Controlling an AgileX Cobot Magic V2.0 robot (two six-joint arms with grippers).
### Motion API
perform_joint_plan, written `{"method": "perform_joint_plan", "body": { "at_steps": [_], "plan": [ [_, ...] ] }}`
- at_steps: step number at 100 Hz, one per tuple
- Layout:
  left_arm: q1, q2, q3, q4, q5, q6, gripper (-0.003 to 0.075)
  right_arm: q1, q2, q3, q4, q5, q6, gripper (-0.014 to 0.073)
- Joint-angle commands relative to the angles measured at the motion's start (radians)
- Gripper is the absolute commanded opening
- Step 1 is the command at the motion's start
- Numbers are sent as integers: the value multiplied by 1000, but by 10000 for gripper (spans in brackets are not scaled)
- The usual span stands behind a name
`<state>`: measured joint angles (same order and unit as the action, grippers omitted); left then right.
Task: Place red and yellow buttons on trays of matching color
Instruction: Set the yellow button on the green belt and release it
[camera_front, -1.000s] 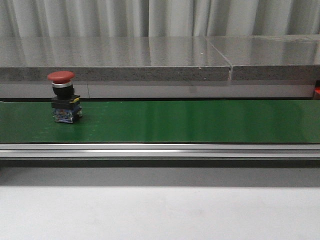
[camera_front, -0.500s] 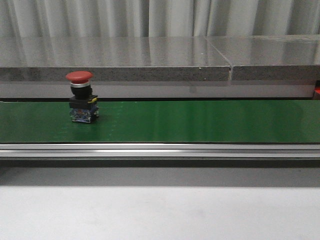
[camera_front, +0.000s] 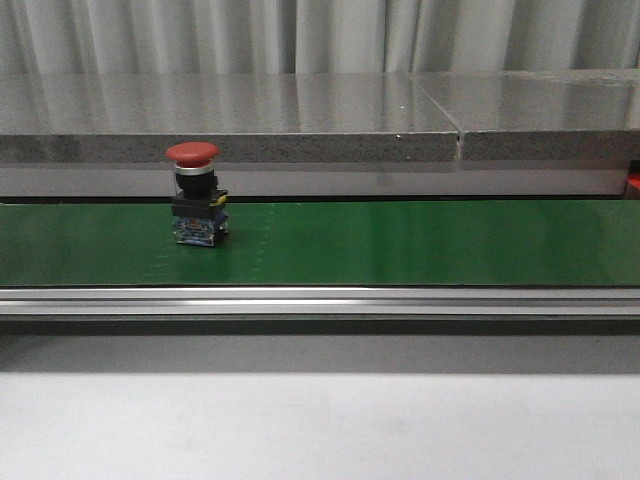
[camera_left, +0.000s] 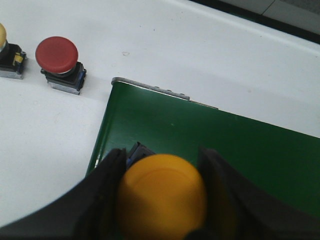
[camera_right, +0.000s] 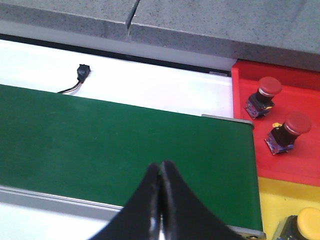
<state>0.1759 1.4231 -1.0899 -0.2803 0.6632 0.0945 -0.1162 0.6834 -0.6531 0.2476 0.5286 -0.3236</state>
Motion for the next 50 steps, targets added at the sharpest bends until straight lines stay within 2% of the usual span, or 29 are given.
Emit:
{"method": "perform_joint_plan", "body": {
  "at_steps": [1,29,38,43,50],
  "plan": [
    [-7,4,-24,-17,-67,1,0,5,-5,-27,11,-63,-8,-68],
    [-7,109,-24,-50,-57,1,24,5,-5,-27,11,-63,-8,-68],
    [-7,119,-24,-50,-52,1,127,5,-5,-27,11,-63,-8,-68],
    [-7,119,-24,-50,-52,1,217,5,-5,-27,11,-63,-8,-68],
    [-7,119,-24,-52,-52,9,380,5,-5,-27,11,-63,-8,-68]
  ]
}}
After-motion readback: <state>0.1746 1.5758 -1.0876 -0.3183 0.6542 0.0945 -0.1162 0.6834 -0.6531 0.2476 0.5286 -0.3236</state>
